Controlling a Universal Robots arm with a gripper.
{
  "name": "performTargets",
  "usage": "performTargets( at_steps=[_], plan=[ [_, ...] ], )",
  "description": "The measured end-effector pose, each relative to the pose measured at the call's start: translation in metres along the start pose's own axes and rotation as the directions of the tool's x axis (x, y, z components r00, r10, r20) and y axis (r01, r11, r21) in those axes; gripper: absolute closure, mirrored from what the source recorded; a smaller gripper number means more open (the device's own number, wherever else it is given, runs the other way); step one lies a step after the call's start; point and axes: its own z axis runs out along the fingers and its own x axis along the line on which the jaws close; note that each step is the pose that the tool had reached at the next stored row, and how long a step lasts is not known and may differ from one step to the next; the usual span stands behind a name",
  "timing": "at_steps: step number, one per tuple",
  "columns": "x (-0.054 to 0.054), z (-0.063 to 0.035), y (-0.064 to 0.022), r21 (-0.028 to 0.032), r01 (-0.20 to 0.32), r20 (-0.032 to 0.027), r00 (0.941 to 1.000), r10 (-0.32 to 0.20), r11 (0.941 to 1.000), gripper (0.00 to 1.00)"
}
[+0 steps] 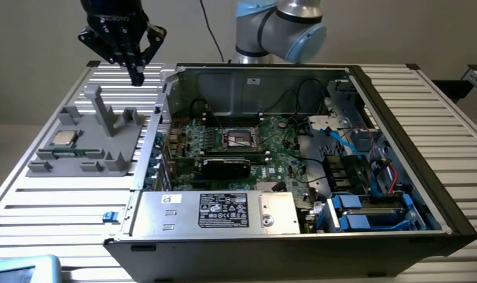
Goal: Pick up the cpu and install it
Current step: 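Reach for the cpu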
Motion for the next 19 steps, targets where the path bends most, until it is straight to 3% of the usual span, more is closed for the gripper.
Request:
performTargets(
  at_steps=[15,17,19],
  plan=[
    [0.068,-0.0004,-0.0037,0.0002,0.002,-0.0017,1.0000,-0.002,1.0000,0.89],
    [0.075,0.0001,-0.0013,0.0049,0.002,-0.0012,1.0000,-0.002,1.0000,0.89],
    [0.077,0.0007,0.0040,0.0190,0.003,-0.0004,1.0000,-0.003,0.9998,0.89]
  ],
)
